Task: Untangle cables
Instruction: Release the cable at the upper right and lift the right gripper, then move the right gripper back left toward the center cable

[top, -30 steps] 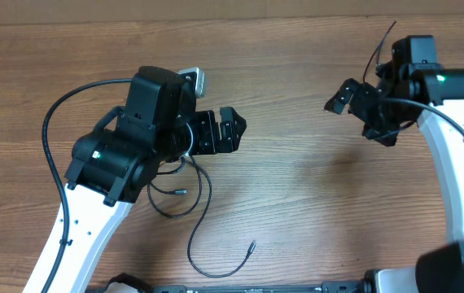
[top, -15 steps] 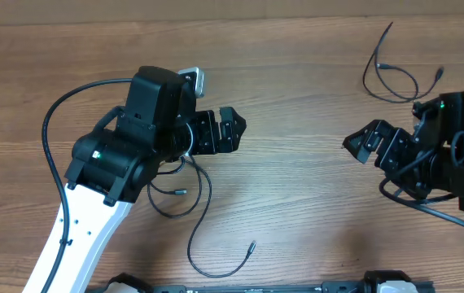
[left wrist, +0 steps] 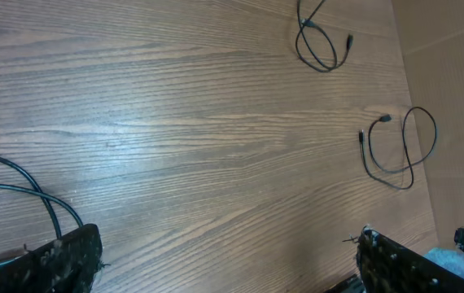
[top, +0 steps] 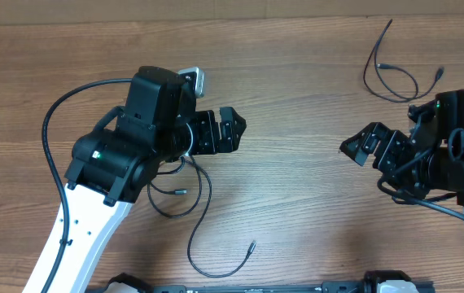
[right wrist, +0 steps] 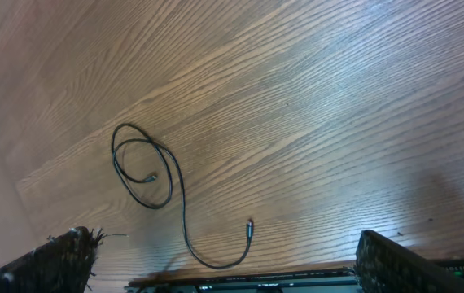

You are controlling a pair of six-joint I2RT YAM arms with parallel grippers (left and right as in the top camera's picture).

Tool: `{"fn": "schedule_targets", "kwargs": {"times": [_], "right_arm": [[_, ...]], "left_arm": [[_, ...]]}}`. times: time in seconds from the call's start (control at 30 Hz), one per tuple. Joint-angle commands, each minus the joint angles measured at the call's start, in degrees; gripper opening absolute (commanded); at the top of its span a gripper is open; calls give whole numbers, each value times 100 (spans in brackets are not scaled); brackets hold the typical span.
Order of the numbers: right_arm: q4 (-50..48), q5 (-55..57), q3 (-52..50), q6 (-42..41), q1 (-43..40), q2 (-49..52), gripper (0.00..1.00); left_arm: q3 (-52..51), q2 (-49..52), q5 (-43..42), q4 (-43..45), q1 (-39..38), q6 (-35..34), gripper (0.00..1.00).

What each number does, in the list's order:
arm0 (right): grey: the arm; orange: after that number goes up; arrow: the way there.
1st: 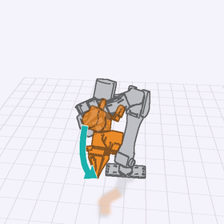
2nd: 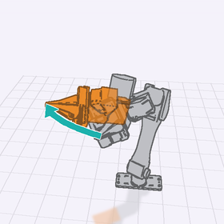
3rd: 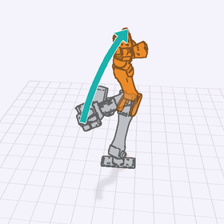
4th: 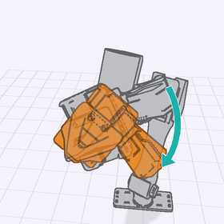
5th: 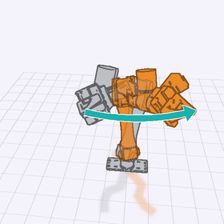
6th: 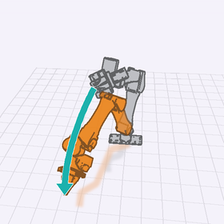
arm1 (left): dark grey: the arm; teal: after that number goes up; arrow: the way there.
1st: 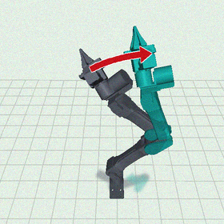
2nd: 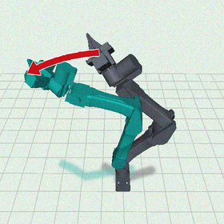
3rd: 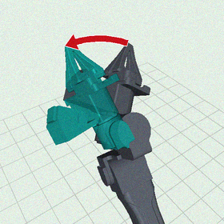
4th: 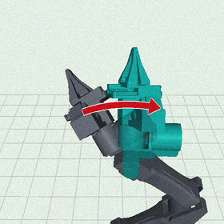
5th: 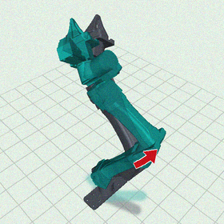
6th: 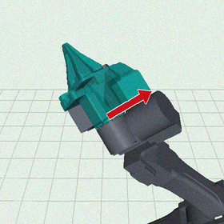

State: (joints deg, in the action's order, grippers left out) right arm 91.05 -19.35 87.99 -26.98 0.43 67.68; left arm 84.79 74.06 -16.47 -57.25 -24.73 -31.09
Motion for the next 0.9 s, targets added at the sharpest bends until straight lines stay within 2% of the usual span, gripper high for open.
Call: {"fn": "schedule_targets", "kwargs": {"times": [0.0, 0.6, 0.87], "right_arm": [[7, -57, 37, 2, 22, -7, 100], [599, 280, 37, 17, 24, -48, 100], [592, 345, -238, 149, 210, -667, 100]], "left_arm": [[94, 31, 39, 9, -4, 131, 100], [94, 31, 39, 9, -4, 131, 100], [94, 31, 39, 9, -4, 131, 100]]}}
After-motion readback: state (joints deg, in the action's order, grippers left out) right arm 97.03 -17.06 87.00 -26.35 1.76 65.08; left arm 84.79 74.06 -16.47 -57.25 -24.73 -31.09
